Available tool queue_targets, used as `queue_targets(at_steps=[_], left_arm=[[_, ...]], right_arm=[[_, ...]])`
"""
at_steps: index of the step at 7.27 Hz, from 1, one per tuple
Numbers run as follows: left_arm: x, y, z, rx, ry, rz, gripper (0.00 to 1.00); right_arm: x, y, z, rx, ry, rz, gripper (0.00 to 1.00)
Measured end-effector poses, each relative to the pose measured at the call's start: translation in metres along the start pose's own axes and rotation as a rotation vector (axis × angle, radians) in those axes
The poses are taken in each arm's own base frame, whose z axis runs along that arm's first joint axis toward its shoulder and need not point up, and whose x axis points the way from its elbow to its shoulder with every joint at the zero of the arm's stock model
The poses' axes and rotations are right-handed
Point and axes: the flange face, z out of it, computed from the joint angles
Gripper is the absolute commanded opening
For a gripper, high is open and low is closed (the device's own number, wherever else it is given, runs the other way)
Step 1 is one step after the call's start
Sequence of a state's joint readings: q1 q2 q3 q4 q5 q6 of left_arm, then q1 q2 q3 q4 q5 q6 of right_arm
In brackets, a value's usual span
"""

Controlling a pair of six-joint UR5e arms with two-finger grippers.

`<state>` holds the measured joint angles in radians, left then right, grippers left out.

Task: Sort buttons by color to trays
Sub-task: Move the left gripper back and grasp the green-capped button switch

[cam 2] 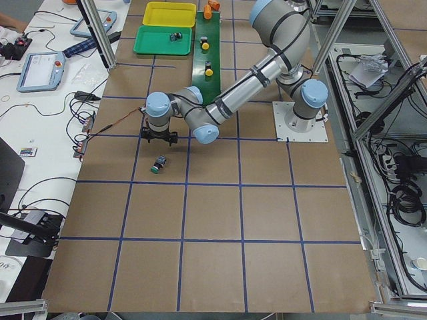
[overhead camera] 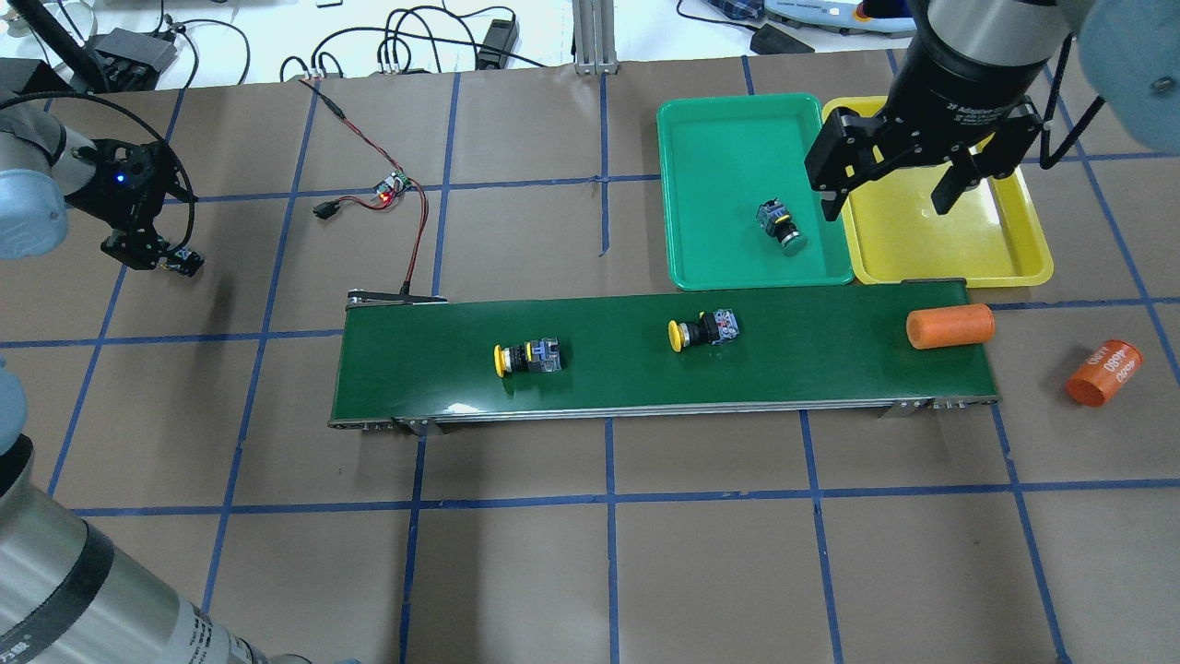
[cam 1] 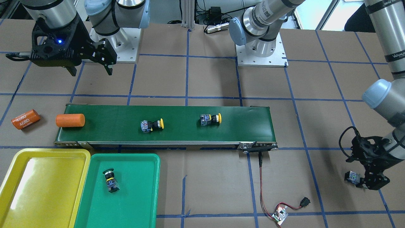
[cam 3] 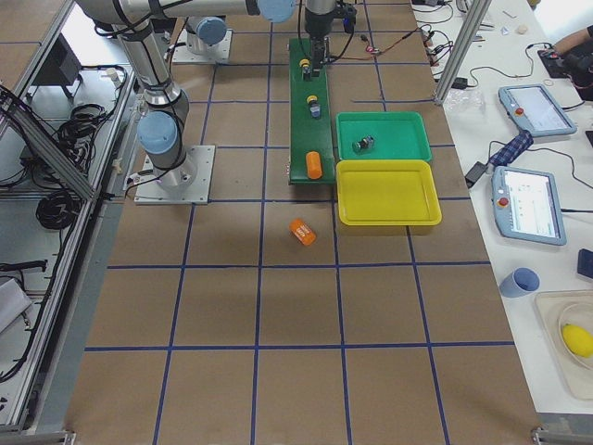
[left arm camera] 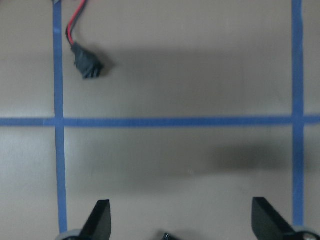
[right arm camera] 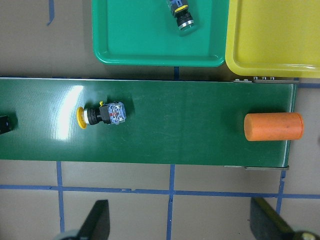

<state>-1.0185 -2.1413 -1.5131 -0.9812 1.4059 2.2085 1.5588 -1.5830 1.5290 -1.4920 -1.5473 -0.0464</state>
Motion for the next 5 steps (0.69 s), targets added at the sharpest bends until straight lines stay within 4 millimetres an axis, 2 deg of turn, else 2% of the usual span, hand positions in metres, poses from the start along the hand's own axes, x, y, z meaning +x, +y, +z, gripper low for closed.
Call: queue_targets(at_steps=[2,4,5], left_arm=[[0.001,0.046,0.020,0.011,0.023,0.003,1.00],[0.003,0.062,0.043,0.021,0.046,0.010,1.00],[0.003,0.064,0.049,0.027,0.054,0.009,1.00]], right_arm=[[0.000,0.001,-0.001,-0.009,0.000,0.002,1.00],[0.000,0.003,0.023,-0.097,-0.002,-0.001,1.00],[0.001,-0.002,0.044,-0.126,-0.003,0.006,1.00]])
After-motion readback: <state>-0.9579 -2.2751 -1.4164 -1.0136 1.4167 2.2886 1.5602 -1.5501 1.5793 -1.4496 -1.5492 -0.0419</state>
